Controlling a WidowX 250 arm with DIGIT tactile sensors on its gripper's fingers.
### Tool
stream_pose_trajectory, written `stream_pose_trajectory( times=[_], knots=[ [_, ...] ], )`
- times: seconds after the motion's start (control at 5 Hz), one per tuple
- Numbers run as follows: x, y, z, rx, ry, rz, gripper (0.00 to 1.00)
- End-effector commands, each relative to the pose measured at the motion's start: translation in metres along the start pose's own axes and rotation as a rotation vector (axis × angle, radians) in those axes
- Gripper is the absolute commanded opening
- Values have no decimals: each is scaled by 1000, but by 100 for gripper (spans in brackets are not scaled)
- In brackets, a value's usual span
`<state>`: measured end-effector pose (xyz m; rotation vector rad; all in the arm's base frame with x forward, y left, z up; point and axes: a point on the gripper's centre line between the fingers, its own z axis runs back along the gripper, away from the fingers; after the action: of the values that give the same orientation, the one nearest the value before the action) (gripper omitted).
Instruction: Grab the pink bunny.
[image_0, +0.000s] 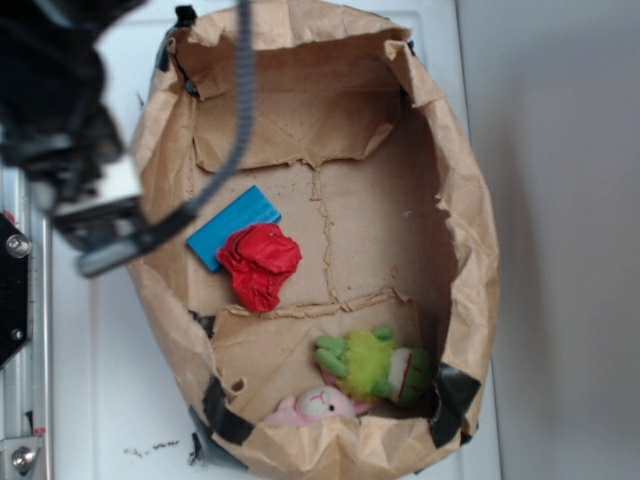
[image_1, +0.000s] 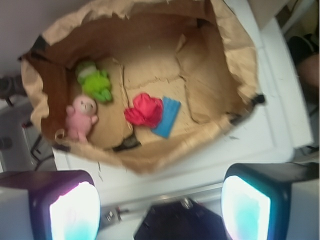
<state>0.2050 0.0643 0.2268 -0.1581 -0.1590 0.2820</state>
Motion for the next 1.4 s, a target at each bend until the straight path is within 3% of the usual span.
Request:
stream_pose_trajectory(
  times=[0.0,0.4,0.6,0.8,1.0,1.2],
  knots=[
    [16,-44,-60,85,50,-108,100],
    [35,-62,-117,128,111,-20,100],
    [36,-45,-135,188,121,24,100],
    [29,-49,-155,168,124,59,100],
    [27,-72,-156,-59,182,109,100],
    [27,-72,-156,-59,182,109,100]
  ],
)
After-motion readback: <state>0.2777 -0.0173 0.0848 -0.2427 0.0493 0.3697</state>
